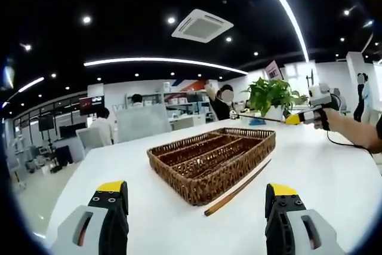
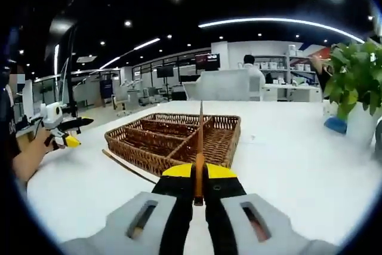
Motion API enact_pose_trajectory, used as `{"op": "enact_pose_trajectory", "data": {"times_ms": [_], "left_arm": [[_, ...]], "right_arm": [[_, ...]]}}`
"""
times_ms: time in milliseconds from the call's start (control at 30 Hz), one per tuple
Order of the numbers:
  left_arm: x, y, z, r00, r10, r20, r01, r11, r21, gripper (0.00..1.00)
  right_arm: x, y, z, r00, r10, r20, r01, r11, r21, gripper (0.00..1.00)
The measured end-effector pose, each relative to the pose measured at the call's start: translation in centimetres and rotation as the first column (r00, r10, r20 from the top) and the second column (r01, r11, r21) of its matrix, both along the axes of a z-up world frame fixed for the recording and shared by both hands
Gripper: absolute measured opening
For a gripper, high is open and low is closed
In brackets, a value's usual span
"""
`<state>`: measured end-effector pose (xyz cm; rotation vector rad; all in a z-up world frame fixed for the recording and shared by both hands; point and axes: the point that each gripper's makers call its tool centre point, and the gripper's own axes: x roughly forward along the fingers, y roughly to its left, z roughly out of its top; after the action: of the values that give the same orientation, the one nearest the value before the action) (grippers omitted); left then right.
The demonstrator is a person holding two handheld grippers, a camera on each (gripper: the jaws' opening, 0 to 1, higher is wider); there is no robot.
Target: Arrange the knives, forks, and spoons in their matching storage slots by inserting each utensil handle-first until every utensil is classified and aligned in the correct compartment
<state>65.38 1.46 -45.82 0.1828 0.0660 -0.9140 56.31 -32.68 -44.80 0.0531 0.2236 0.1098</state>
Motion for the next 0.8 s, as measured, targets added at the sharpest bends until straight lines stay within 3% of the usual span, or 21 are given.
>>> {"op": "enact_pose_trajectory", "data": {"times_ms": [267,800], "left_arm": [[-0.2,-0.2,-0.7,0.999,-0.014,-0.051,0.014,1.0,-0.004,1.0],[0.2,0.1,-0.6,0.999,0.013,-0.031,-0.013,1.0,-0.001,1.0]], "right_arm": [[-0.3,-1.0,-0.1,0.998,-0.058,-0.019,0.057,0.998,-0.038,0.04],[-0.5,-1.4,-0.1,0.996,-0.088,-0.033,0.086,0.994,-0.062,0.04]]}}
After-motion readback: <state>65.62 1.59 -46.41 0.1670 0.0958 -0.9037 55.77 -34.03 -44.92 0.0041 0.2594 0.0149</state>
